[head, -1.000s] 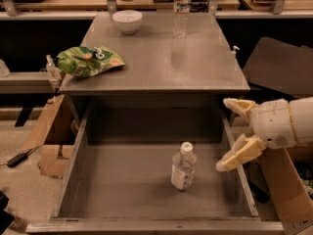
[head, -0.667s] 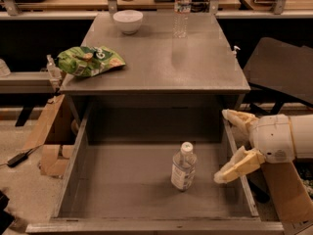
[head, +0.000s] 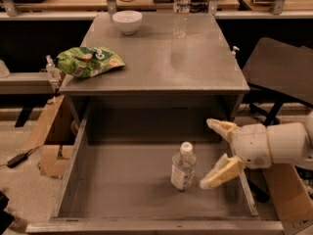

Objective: Pick blue plastic bottle from top drawer and place on counter

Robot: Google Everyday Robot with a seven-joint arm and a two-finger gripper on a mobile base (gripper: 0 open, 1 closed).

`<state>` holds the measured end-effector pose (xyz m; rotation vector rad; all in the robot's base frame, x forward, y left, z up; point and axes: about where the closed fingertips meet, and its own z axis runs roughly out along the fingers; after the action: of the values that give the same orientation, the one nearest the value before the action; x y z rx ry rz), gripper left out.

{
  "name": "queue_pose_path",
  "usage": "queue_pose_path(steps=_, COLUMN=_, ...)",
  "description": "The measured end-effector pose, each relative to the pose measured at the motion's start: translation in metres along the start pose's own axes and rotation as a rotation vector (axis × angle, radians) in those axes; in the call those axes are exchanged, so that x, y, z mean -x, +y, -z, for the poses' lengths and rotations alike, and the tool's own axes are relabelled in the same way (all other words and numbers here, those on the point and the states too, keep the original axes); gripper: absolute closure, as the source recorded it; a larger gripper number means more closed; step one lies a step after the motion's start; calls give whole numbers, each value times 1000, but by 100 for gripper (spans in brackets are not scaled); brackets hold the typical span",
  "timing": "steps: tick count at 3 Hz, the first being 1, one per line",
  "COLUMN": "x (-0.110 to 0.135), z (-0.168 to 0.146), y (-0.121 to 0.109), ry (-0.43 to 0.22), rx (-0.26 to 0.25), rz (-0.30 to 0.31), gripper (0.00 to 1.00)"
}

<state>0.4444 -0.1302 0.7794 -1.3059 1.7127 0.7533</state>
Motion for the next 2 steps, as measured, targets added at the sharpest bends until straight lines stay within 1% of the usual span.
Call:
queue_pose_path(steps=1, x=-12, z=-30, y=1, ry=-18, rx=41, rz=9, gripper=0)
queue_pose_path(steps=2, x=-24, z=-61, y=7, ry=-18, rx=96, rz=10, gripper=0)
